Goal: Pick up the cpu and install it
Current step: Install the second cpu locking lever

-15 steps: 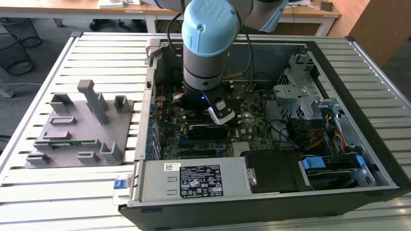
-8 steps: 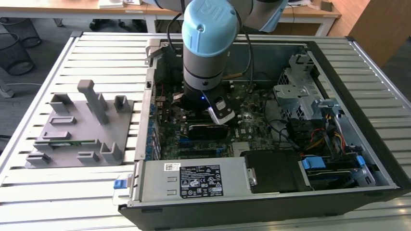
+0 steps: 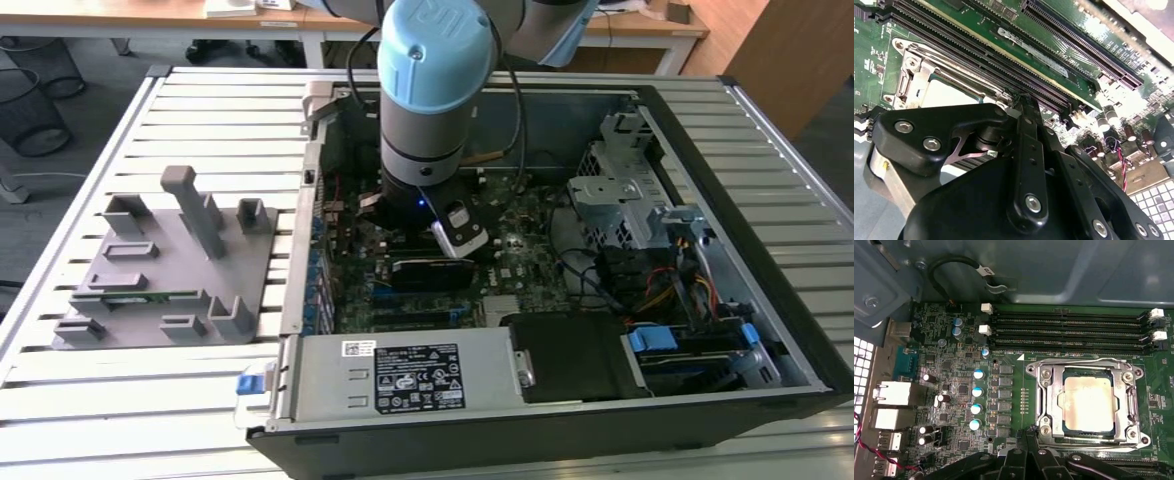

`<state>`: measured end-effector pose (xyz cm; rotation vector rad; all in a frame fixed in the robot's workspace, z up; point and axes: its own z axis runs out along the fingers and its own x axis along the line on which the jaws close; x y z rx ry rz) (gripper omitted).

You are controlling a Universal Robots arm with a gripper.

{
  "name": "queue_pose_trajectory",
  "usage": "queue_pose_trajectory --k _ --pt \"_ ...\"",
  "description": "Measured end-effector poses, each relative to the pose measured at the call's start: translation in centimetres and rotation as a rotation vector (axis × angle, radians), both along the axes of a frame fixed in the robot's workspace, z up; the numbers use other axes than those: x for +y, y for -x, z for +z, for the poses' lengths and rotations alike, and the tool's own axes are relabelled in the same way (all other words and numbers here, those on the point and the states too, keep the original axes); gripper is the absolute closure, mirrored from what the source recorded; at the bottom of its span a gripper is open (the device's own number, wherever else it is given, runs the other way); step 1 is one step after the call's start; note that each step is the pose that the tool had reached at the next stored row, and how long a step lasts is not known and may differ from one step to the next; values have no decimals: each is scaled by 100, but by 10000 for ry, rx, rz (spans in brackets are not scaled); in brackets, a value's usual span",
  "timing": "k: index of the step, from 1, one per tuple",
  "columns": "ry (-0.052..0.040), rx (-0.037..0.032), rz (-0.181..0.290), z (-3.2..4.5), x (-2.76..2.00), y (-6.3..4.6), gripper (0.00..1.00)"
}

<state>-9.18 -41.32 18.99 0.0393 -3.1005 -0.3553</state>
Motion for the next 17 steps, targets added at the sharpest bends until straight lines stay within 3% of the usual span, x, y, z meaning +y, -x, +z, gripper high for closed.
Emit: queue_pose_trajectory --k 3,17 --pt "116 3 1 4 5 3 89" --pt "113 1 0 33 38 18 89"
